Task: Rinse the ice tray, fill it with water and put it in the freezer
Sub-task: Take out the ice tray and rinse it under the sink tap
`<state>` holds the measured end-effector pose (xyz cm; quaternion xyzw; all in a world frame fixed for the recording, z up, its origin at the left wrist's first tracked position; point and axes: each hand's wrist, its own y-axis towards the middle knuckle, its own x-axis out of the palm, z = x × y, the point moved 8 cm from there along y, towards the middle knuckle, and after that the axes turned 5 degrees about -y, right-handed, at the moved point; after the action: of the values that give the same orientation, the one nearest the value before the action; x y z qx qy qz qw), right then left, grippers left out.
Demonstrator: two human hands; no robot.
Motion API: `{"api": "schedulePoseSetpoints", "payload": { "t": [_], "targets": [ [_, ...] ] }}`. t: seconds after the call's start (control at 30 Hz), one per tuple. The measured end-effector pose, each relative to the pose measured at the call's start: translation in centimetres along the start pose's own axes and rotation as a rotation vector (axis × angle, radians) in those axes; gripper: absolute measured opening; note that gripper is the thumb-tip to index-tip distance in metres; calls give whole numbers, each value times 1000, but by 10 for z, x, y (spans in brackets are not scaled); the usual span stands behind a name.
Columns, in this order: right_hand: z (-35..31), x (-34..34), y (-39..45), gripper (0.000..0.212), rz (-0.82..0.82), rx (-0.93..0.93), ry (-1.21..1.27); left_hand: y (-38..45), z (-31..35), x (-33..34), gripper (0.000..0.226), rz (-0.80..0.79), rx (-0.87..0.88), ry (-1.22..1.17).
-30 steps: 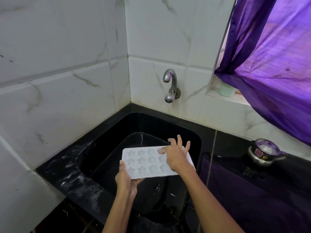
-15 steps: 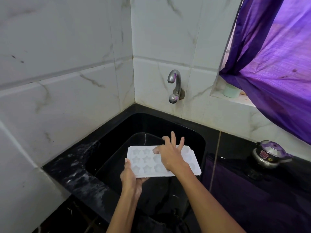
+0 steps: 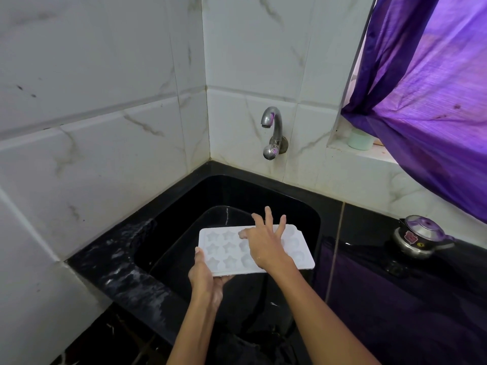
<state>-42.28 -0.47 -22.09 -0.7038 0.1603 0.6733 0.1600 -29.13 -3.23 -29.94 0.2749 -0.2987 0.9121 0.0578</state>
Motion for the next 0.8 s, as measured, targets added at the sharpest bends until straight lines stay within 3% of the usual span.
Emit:
{"api": "schedulePoseSetpoints", "payload": {
  "t": [0.37, 0.6, 0.8],
  "targets": [
    [-2, -1, -2, 69, -5, -6, 9, -3, 3, -3, 35, 7, -1, -7],
    [-2, -11, 4, 54, 71, 17, 102, -5, 3, 0, 35, -19, -9, -3],
    [-25, -7, 11, 65, 29, -63, 55, -3, 5, 0, 34, -10, -10, -3]
  ]
}}
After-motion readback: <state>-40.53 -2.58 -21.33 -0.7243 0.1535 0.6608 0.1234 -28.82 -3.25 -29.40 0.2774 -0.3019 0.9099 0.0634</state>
